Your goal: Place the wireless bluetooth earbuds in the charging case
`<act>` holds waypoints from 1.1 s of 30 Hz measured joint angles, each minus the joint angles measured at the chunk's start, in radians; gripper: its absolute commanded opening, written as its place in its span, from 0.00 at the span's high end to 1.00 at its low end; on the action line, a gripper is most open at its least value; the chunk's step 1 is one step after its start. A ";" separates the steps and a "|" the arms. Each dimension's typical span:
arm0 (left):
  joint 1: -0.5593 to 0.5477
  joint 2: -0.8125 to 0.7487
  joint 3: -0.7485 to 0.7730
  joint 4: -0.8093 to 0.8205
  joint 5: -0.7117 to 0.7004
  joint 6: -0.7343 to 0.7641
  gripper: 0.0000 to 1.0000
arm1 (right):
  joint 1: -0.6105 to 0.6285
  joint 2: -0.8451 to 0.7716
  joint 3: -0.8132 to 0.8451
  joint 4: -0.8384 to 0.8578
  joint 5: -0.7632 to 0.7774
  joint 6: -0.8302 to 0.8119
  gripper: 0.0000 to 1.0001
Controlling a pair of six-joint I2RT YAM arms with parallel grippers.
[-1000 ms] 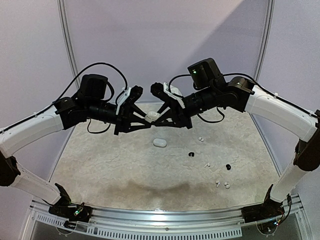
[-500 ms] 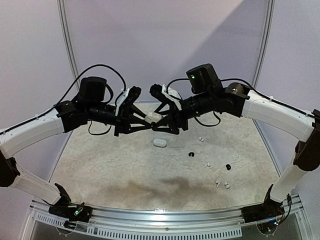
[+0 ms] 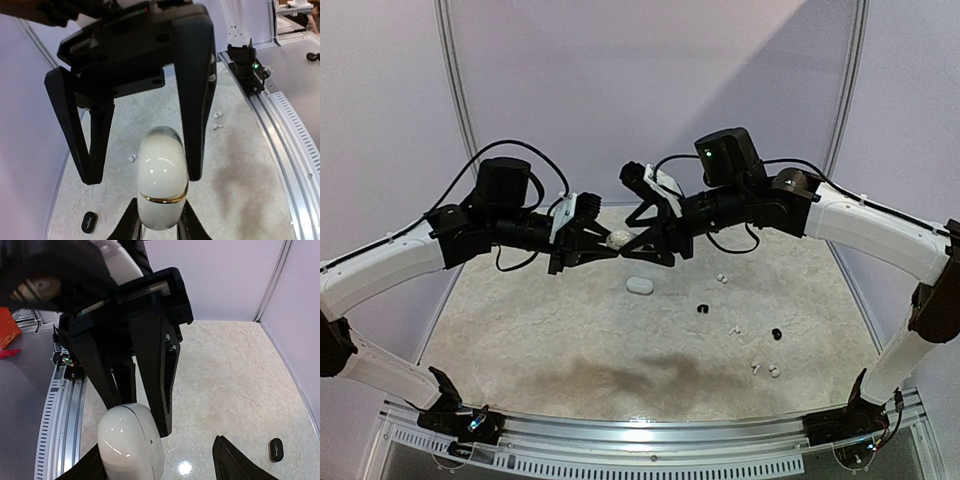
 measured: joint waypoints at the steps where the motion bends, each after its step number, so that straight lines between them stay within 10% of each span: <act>1: -0.002 -0.004 -0.007 -0.004 -0.018 0.024 1.00 | 0.000 0.000 0.000 0.002 0.000 0.003 0.31; 19: -0.012 -0.023 -0.043 -0.063 -0.048 0.134 1.00 | -0.029 0.000 0.002 0.008 0.011 0.062 0.35; 33: 0.009 -0.005 -0.204 0.286 0.058 -0.393 1.00 | -0.061 0.038 0.064 -0.017 -0.043 0.142 0.31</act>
